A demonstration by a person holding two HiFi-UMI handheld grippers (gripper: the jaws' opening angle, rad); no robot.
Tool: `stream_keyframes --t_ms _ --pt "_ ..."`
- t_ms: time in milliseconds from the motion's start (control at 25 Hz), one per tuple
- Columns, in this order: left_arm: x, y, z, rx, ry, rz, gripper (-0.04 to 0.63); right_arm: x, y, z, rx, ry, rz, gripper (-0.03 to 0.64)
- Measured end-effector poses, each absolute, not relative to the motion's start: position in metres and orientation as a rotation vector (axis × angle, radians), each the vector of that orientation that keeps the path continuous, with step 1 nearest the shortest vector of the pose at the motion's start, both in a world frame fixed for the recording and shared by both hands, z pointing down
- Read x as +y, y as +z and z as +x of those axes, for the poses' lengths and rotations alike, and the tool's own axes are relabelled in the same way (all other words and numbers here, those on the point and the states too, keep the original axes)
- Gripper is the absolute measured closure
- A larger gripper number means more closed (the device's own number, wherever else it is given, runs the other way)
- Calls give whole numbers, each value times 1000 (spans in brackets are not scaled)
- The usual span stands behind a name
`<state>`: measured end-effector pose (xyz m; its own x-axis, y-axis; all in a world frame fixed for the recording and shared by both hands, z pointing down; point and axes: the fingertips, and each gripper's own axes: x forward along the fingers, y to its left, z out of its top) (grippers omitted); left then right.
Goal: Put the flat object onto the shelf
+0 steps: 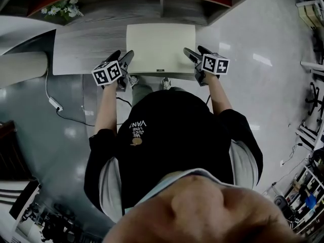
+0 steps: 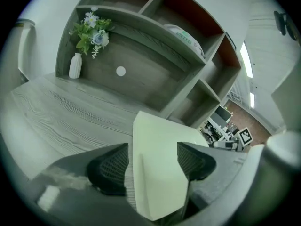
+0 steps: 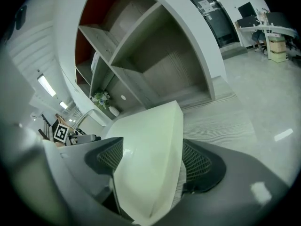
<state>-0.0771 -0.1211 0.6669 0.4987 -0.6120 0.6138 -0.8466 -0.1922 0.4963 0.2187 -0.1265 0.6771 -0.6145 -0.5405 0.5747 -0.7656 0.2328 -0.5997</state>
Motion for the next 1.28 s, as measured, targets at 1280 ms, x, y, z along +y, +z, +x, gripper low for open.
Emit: stream_keyframes --t_ms 1280 --pt "-132 707 -52 -984 299 1827 290 -127 711 209 -2209 1486 1219 250"
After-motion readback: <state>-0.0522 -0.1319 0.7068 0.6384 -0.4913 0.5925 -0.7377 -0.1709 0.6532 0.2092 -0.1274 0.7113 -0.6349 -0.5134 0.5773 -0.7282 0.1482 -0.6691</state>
